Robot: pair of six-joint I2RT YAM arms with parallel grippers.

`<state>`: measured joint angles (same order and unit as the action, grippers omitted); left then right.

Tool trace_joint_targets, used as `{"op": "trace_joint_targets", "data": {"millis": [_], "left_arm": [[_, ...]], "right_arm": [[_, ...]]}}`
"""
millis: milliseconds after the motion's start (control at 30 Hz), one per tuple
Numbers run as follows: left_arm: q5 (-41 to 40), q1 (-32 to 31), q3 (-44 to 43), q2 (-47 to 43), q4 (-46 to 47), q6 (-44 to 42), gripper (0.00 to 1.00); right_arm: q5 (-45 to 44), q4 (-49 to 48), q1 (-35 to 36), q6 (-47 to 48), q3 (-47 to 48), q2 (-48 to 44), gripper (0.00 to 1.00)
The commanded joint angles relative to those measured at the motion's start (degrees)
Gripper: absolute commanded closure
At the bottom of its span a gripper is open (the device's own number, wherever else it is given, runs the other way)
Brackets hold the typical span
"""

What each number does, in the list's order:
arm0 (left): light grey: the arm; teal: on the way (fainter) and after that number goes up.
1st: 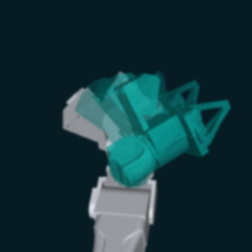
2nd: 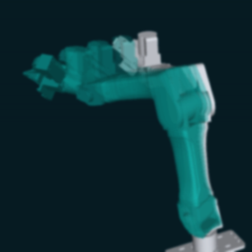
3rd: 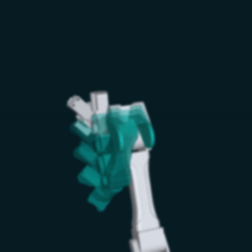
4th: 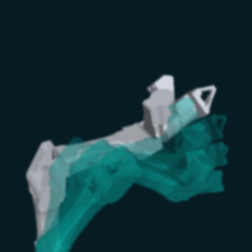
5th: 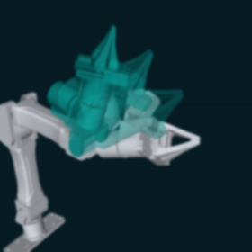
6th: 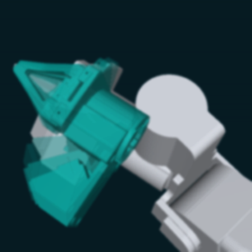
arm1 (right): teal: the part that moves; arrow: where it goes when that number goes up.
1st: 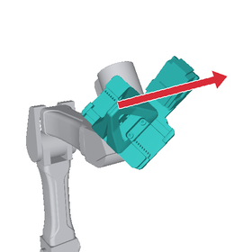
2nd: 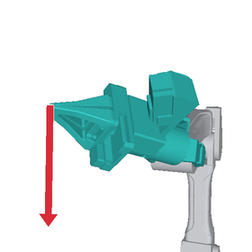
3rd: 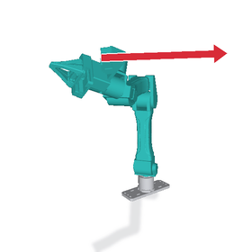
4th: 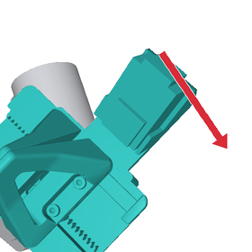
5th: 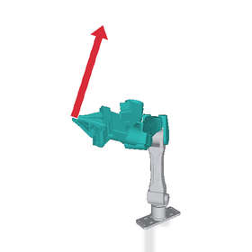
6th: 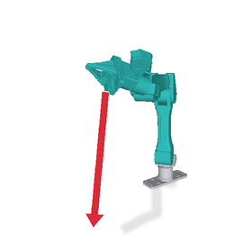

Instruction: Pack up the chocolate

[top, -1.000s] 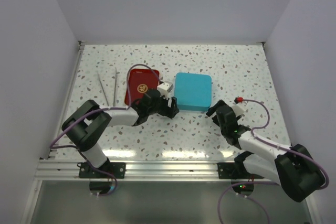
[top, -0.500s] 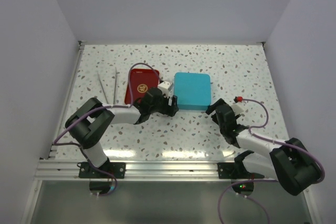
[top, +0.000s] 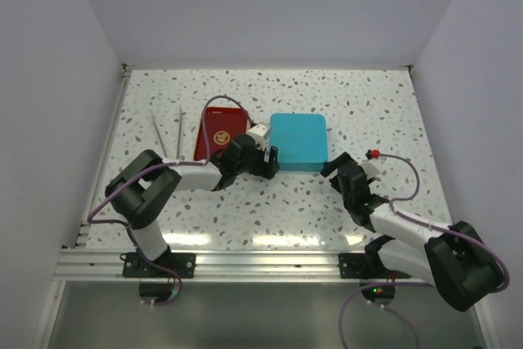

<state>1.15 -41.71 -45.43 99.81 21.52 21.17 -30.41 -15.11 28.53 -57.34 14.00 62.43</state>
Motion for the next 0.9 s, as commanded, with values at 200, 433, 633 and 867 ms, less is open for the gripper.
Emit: {"op": "trace_joint_targets", "data": {"millis": [200,433,633,867], "left_arm": [[-2.28,-0.12,-3.44,1.44,-0.25,-1.83,0.16],[-3.69,-0.12,-3.35,0.65,-1.39,-2.1,0.16],[-3.79,-0.21,-3.7,0.56,-1.48,-2.27,0.16],[0.16,-0.12,0.34,-5.14,1.07,-3.94,0.14]], "right_arm": [[-1.23,-1.23,-0.15,0.3,0.77,0.67,0.16],[-1.93,4.73,-0.15,1.18,0.68,-6.0,0.16],[-2.72,9.04,-0.15,2.32,0.59,-11.63,0.16],[-3.16,10.19,-0.06,6.62,3.74,-12.87,0.16]]}}
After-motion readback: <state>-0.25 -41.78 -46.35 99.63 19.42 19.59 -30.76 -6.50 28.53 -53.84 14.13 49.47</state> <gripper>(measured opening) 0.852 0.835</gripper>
